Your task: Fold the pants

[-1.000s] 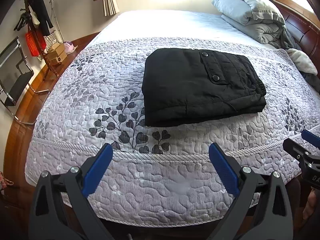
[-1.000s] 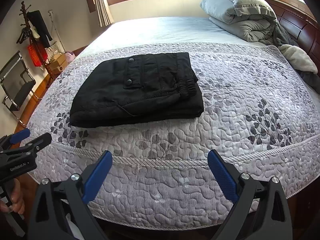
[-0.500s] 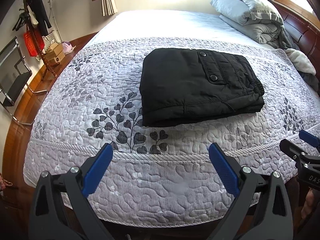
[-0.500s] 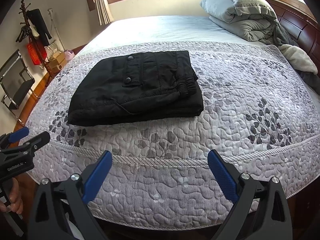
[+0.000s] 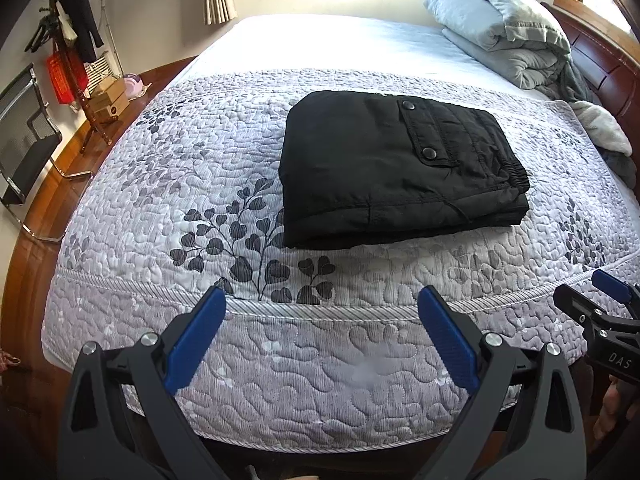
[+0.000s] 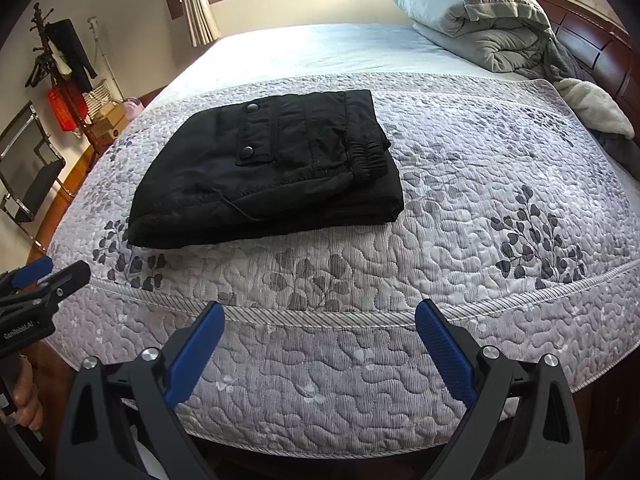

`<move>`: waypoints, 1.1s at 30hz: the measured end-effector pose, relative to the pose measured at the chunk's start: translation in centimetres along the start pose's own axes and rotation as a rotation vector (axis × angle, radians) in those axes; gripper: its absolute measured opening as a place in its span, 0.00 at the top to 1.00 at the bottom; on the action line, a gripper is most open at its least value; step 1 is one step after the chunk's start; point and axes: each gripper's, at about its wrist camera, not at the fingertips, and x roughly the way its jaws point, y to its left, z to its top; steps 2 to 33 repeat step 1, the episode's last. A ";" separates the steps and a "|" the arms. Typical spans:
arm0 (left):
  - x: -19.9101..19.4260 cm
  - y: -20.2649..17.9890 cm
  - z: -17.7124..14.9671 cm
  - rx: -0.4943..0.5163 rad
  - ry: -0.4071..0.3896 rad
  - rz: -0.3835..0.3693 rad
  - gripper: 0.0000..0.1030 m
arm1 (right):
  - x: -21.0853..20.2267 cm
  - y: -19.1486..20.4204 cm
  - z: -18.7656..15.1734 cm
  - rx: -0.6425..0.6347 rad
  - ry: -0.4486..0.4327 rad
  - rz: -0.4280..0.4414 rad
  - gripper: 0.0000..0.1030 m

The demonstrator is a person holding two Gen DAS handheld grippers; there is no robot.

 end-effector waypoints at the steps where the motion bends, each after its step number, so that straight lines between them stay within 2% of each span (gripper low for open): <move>1: 0.0 0.0 0.0 0.001 0.000 0.000 0.06 | 0.0 0.0 0.0 0.001 0.000 -0.001 0.06; 33: 0.0 0.0 0.0 0.001 0.000 0.000 0.06 | 0.0 0.0 0.0 0.001 0.000 -0.001 0.06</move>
